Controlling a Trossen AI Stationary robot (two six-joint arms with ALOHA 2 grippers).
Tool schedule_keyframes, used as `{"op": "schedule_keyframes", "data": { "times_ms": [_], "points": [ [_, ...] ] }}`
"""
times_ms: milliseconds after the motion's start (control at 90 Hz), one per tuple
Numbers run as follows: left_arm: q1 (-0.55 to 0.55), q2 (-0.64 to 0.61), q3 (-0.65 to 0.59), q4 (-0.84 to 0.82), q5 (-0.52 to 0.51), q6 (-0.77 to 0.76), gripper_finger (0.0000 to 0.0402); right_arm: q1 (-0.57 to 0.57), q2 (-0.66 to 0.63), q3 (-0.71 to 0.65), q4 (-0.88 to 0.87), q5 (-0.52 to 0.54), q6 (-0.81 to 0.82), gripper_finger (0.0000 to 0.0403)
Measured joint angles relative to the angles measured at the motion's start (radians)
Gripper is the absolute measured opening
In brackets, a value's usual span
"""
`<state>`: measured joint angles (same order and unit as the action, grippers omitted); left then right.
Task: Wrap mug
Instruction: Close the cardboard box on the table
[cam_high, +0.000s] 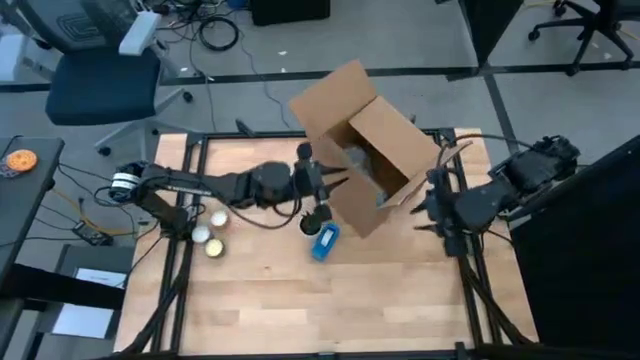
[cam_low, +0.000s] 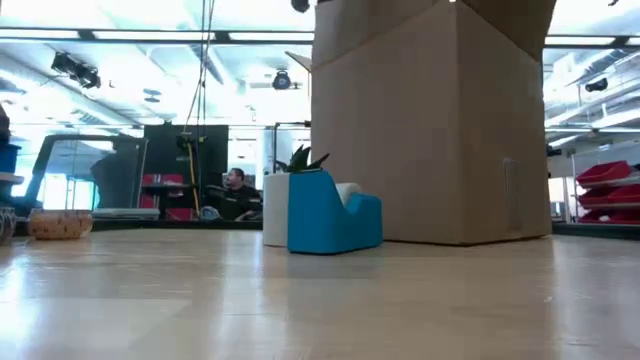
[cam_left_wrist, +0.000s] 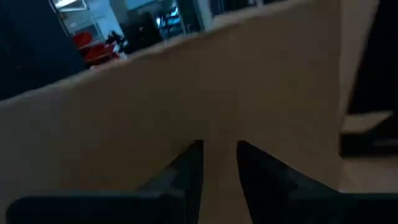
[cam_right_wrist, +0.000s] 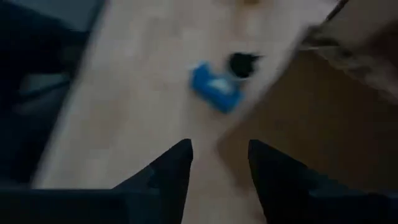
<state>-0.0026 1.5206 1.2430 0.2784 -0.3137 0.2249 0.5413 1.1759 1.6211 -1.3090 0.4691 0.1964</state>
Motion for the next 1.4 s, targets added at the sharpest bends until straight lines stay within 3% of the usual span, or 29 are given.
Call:
{"op": "schedule_keyframes", "data": {
  "times_ms": [200,489,711,800,1078,1167,1333,1400],
  "points": [
    [0.095,0.076,0.002,0.033,0.063,-0.148,0.0082,-0.009,-0.006,0.0,0.008,0.214,-0.052,0.0117],
    [0.143,0.171,0.006,0.068,0.105,-0.192,0.0082,-0.088,-0.005,0.001,0.066,0.246,-0.121,0.0116],
    [0.119,0.125,0.0,0.005,0.116,-0.133,0.0082,-0.303,-0.003,-0.034,0.149,0.312,-0.271,0.0114],
    [0.118,0.096,0.0,-0.047,0.122,-0.127,0.0082,-0.404,-0.004,-0.079,0.22,0.263,-0.325,0.0114],
    [0.118,-0.035,0.027,-0.246,0.116,-0.092,0.0082,-0.612,-0.002,-0.317,0.435,-0.073,-0.376,0.011],
    [0.118,-0.11,0.028,-0.353,0.024,-0.079,0.0082,-0.63,-0.007,-0.39,0.476,-0.106,-0.36,0.011],
    [0.151,-0.238,0.029,-0.587,-0.415,-0.074,0.0082,-0.618,-0.01,-0.448,0.491,-0.114,-0.303,0.0109],
    [0.203,-0.276,0.029,-0.655,-0.439,-0.104,0.0082,-0.604,-0.009,-0.45,0.501,-0.111,-0.296,0.0109]
  ]
}}
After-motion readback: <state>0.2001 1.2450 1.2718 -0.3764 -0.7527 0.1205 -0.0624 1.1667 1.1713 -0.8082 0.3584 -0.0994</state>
